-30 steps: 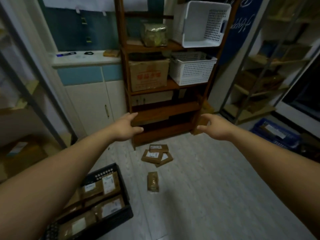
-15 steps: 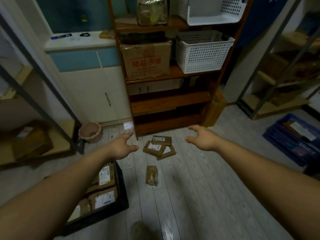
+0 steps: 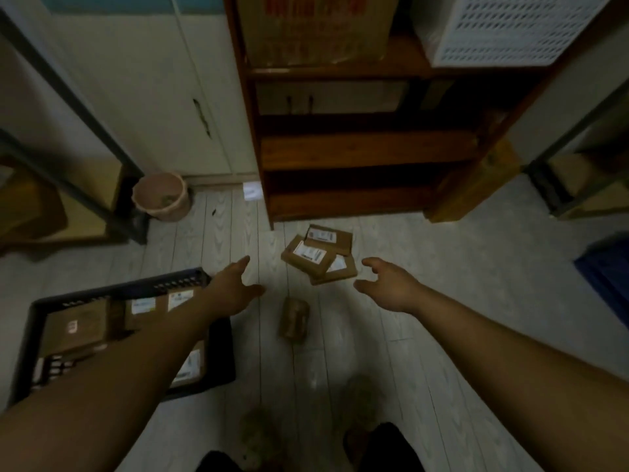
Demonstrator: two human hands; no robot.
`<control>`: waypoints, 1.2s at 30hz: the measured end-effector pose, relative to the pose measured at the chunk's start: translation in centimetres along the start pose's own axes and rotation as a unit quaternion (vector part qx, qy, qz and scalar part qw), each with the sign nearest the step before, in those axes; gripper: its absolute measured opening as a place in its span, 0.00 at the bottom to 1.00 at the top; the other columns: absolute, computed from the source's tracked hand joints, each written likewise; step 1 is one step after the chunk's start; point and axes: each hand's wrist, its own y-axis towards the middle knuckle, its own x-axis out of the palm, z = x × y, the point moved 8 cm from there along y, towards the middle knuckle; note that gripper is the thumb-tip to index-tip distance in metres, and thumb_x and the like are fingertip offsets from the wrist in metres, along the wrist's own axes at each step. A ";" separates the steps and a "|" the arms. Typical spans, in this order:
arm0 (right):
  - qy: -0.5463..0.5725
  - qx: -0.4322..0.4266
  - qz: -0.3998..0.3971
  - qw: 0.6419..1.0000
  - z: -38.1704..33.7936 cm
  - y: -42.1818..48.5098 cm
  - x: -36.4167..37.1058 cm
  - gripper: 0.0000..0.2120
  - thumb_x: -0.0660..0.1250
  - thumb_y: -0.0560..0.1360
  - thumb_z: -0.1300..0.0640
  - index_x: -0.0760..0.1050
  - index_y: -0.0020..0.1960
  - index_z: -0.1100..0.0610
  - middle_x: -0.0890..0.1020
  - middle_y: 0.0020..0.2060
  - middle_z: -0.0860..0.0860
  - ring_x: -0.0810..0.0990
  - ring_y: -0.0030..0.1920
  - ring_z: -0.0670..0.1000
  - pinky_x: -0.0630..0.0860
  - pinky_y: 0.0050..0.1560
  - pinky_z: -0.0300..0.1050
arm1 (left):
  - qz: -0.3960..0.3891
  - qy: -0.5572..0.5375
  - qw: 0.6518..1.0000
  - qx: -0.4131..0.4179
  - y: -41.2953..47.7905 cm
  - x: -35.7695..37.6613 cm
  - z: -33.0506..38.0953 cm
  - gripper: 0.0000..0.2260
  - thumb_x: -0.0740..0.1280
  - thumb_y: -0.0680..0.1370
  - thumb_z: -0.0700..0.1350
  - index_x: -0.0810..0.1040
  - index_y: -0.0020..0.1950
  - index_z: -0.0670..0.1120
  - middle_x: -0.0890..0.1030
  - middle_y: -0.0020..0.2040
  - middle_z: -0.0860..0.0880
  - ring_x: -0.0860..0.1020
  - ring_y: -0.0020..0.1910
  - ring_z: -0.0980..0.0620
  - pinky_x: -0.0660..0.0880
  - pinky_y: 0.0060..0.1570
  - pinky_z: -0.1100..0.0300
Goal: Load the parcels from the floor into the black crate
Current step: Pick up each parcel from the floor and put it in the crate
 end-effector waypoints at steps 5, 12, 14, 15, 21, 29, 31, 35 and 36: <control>0.011 -0.032 -0.051 0.998 5.6 13.0 10.5 0.28 0.65 0.75 0.49 0.62 0.72 0.51 0.71 0.67 0.53 0.73 0.58 0.52 0.66 0.44 0.36 | 0.006 -0.021 0.997 -0.068 11.5 8.1 -7.7 0.36 0.67 0.75 0.53 0.50 0.77 0.48 0.67 0.70 0.38 0.69 0.67 0.40 0.65 0.66 0.51; 0.117 0.014 -0.099 0.988 15.3 27.2 28.4 0.41 0.68 0.74 0.50 0.45 0.76 0.50 0.64 0.72 0.56 0.68 0.67 0.57 0.68 0.54 0.43 | 0.003 -0.076 0.992 -0.100 26.3 21.6 -18.7 0.40 0.68 0.74 0.53 0.45 0.77 0.50 0.53 0.77 0.45 0.56 0.75 0.45 0.57 0.69 0.54; 0.123 0.051 -0.130 0.983 18.2 29.7 33.3 0.46 0.70 0.73 0.47 0.41 0.77 0.53 0.61 0.73 0.58 0.66 0.68 0.60 0.70 0.59 0.48 | -0.028 -0.111 0.987 -0.112 29.5 25.6 -21.5 0.41 0.68 0.74 0.53 0.42 0.77 0.51 0.53 0.77 0.44 0.56 0.74 0.44 0.57 0.69 0.53; 0.128 0.071 -0.149 0.978 19.6 30.5 35.5 0.47 0.70 0.72 0.47 0.40 0.77 0.54 0.59 0.74 0.59 0.65 0.69 0.61 0.70 0.62 0.50 | -0.042 -0.131 0.983 -0.119 30.8 27.5 -22.7 0.41 0.67 0.75 0.53 0.42 0.77 0.52 0.53 0.77 0.44 0.57 0.74 0.43 0.59 0.68 0.52; 0.215 0.091 -0.186 0.954 23.2 33.8 43.5 0.48 0.72 0.71 0.57 0.41 0.77 0.57 0.62 0.72 0.59 0.66 0.69 0.61 0.70 0.64 0.56 | -0.074 -0.217 0.964 -0.134 36.4 34.1 -27.1 0.33 0.62 0.77 0.57 0.50 0.76 0.50 0.67 0.71 0.41 0.73 0.63 0.42 0.70 0.58 0.49; 0.244 0.099 -0.153 0.953 20.1 31.4 41.2 0.45 0.70 0.72 0.57 0.43 0.76 0.45 0.68 0.68 0.57 0.73 0.59 0.58 0.76 0.55 0.55 | -0.091 -0.335 0.927 -0.144 33.4 33.3 -24.5 0.23 0.61 0.77 0.57 0.62 0.71 0.55 0.74 0.61 0.43 0.76 0.53 0.41 0.78 0.44 0.45; 0.237 0.094 -0.159 0.954 17.4 29.2 37.9 0.44 0.69 0.72 0.57 0.42 0.76 0.45 0.68 0.68 0.56 0.74 0.58 0.57 0.78 0.53 0.56 | -0.078 -0.343 0.924 -0.149 30.5 30.2 -22.4 0.22 0.61 0.77 0.57 0.61 0.70 0.57 0.74 0.57 0.47 0.76 0.50 0.46 0.78 0.38 0.50; 0.242 0.089 -0.164 0.952 9.8 22.4 29.9 0.43 0.68 0.72 0.56 0.43 0.75 0.40 0.70 0.65 0.54 0.76 0.53 0.54 0.81 0.44 0.53 | -0.064 -0.352 0.921 -0.151 22.4 22.2 -16.6 0.23 0.62 0.77 0.57 0.61 0.71 0.58 0.75 0.58 0.48 0.76 0.48 0.51 0.75 0.32 0.56; 0.246 0.085 -0.164 0.952 7.6 20.5 27.8 0.43 0.68 0.72 0.56 0.44 0.75 0.40 0.71 0.64 0.54 0.76 0.52 0.54 0.81 0.44 0.53 | -0.057 -0.353 0.922 -0.148 20.1 19.8 -15.1 0.23 0.62 0.77 0.56 0.61 0.71 0.58 0.75 0.58 0.48 0.76 0.49 0.51 0.76 0.32 0.56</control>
